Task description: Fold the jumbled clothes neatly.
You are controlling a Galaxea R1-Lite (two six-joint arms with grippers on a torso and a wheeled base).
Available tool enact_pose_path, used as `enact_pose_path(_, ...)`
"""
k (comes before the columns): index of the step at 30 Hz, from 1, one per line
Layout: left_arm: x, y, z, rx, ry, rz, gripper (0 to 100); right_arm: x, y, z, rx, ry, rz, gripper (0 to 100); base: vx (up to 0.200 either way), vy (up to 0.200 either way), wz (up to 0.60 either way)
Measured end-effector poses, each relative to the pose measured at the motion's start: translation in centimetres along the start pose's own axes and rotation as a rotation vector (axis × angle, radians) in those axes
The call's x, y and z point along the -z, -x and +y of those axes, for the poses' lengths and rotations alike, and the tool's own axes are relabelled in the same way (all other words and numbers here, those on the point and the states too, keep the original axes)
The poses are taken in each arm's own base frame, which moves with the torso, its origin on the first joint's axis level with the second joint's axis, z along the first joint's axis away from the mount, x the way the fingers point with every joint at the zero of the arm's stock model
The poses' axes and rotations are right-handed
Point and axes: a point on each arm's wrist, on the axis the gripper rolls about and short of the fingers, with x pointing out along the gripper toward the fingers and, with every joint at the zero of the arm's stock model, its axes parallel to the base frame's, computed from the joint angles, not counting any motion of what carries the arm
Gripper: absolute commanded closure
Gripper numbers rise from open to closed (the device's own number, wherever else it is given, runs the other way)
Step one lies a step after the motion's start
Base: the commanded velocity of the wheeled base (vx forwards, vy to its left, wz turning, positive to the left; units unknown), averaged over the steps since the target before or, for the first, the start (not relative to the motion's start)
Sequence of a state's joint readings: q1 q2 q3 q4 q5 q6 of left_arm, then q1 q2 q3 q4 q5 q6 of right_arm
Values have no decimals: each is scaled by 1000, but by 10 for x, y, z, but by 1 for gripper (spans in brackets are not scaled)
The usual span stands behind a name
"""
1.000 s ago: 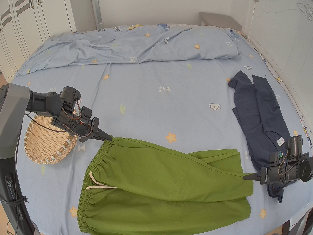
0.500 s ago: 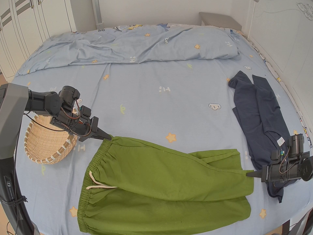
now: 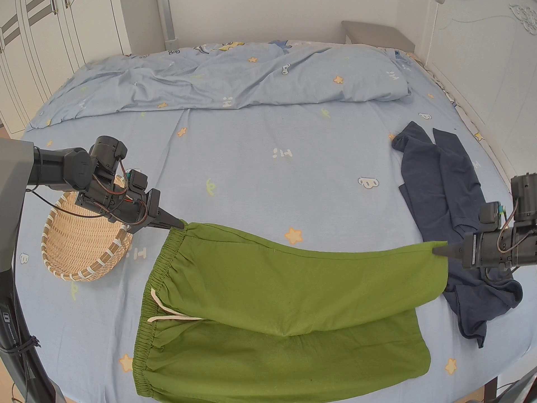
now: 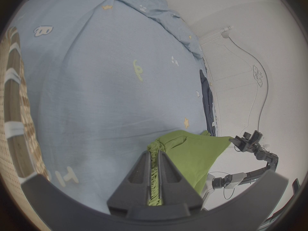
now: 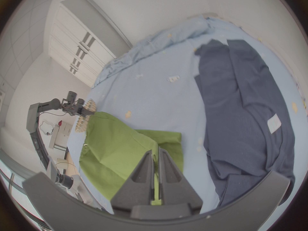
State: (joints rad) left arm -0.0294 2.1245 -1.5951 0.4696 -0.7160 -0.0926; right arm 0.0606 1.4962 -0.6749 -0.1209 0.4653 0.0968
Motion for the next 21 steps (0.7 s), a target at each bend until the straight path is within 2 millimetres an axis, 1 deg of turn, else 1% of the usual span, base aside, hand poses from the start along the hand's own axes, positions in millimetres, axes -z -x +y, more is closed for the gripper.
enact_pose_path(4, -1, 5, -1, -3, -2, -11, 100, -18, 23, 34, -12, 81, -44, 100, 0, 0, 0)
enact_pose_path(7, -1, 8, -2, -4, -4, -19, 100, -27, 38, 54, -13, 127, -75, 100, 0, 0, 0)
enact_pose_path(10, -2, 12, -2, -6, -4, -27, 100, -33, 53, 70, -32, 166, -114, 100, 0, 0, 0)
enact_pose_path(12, -2, 16, -1, -10, -3, -36, 100, -38, 60, 76, -45, 186, -145, 100, 0, 0, 0)
enact_pose_path(16, -3, 23, -1, -15, -3, -52, 100, -44, 68, 82, -55, 204, -189, 100, 0, 0, 0)
enact_pose_path(19, -4, 28, -1, -19, -3, -64, 100, -51, 66, 82, -55, 210, -211, 100, 0, 0, 0)
enact_pose_path(21, -4, 32, -1, -20, -4, -73, 100, -57, 60, 79, -47, 208, -222, 100, 0, 0, 0)
